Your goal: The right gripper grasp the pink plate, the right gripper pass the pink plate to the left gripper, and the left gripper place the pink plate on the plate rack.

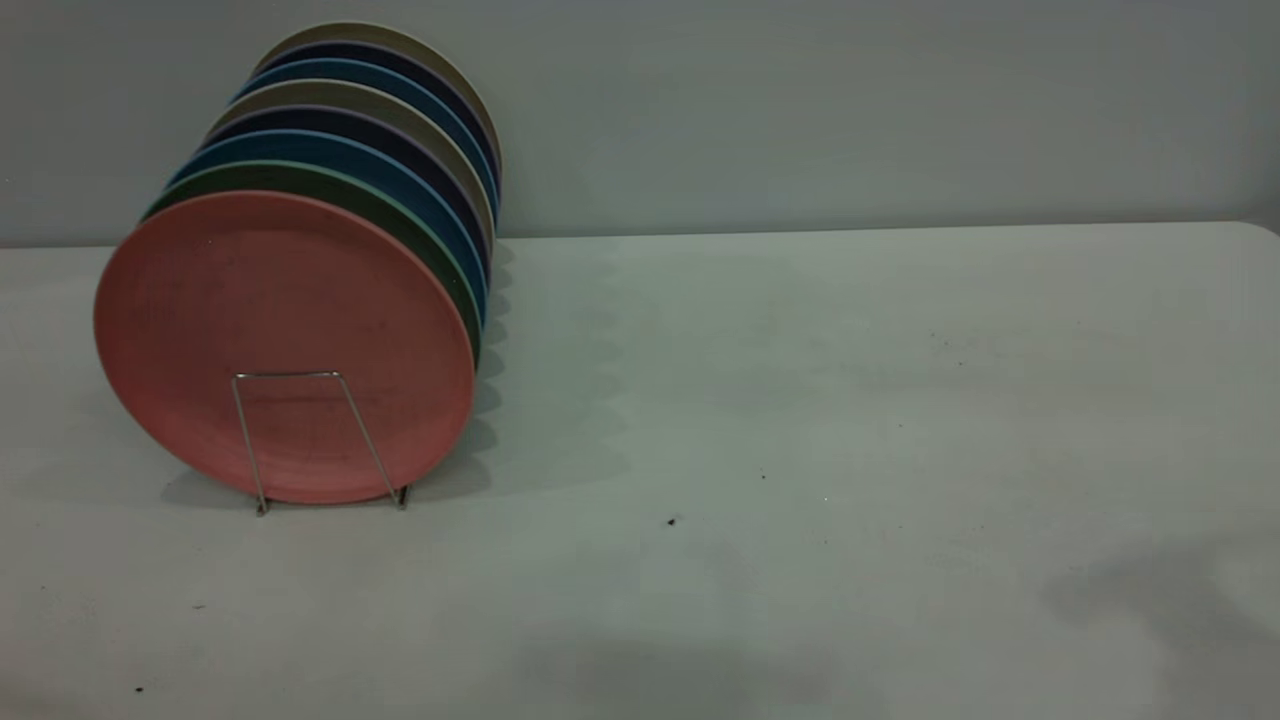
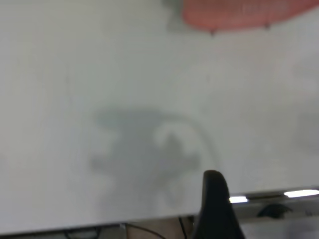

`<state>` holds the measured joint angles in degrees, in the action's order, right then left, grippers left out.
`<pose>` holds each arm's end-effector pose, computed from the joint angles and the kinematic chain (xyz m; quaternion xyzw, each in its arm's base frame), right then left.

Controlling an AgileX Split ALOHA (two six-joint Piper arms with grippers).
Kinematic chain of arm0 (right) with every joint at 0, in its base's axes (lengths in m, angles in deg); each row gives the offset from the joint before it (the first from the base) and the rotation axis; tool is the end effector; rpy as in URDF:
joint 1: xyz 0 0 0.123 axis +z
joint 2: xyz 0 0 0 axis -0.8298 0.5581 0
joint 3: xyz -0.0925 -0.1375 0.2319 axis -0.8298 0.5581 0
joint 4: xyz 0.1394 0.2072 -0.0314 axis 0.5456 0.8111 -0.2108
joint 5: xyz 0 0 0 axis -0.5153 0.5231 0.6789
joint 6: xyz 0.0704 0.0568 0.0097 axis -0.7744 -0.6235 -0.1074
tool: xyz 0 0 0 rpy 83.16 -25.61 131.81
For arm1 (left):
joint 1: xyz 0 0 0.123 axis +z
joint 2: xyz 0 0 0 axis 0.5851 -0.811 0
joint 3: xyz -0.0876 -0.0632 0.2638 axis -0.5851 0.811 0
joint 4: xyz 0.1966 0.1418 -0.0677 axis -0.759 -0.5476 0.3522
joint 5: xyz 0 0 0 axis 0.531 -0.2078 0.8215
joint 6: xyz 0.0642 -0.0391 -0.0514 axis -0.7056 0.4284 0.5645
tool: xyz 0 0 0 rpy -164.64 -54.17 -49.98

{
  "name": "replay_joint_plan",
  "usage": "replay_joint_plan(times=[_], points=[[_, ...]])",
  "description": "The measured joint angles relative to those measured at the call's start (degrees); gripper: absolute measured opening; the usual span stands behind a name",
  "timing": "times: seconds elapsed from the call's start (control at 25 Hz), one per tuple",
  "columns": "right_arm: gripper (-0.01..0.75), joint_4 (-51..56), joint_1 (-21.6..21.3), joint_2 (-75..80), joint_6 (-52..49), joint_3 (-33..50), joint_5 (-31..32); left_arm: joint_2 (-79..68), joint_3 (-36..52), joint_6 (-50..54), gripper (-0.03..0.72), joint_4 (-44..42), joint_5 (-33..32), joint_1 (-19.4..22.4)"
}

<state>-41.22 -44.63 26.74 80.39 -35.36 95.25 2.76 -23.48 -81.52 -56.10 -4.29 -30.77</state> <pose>0.2279 0.0504 0.3238 -0.1596 0.9767 0.0283 0.1408 0.1740 0.0077 0.3502 0.0166 0.9618 -0.0144 0.2730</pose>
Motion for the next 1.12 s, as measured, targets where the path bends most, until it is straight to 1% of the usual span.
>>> replay_joint_plan(times=[0.16,0.28,0.48,0.6,0.76,0.96,1.12], points=[[0.237,1.6,0.0,-11.0,0.0,8.6,-0.2,9.8,9.9,-0.3,0.54,-0.1,2.4,0.0],[0.237,1.8,0.0,-19.1,0.0,15.6,-0.2,17.0,16.3,-0.5,0.527,0.0,2.8,0.0],[0.237,1.8,0.0,-31.2,0.7,24.9,0.0,29.5,23.9,-0.5,0.492,0.0,2.3,0.0],[0.237,1.8,0.0,-38.6,1.3,30.3,0.2,36.8,26.8,-0.5,0.482,0.5,0.8,0.0],[0.237,1.8,0.0,-48.5,1.3,35.1,-0.3,45.7,28.8,-0.2,0.478,1.9,-1.7,0.0],[0.238,3.7,0.0,-57.4,1.4,37.0,-4.3,54.1,29.8,-0.1,0.477,2.6,-0.9,0.0],[0.238,4.2,0.0,-59.1,1.4,37.6,-5.1,55.6,29.9,-0.1,0.475,2.6,-0.9,0.0]])
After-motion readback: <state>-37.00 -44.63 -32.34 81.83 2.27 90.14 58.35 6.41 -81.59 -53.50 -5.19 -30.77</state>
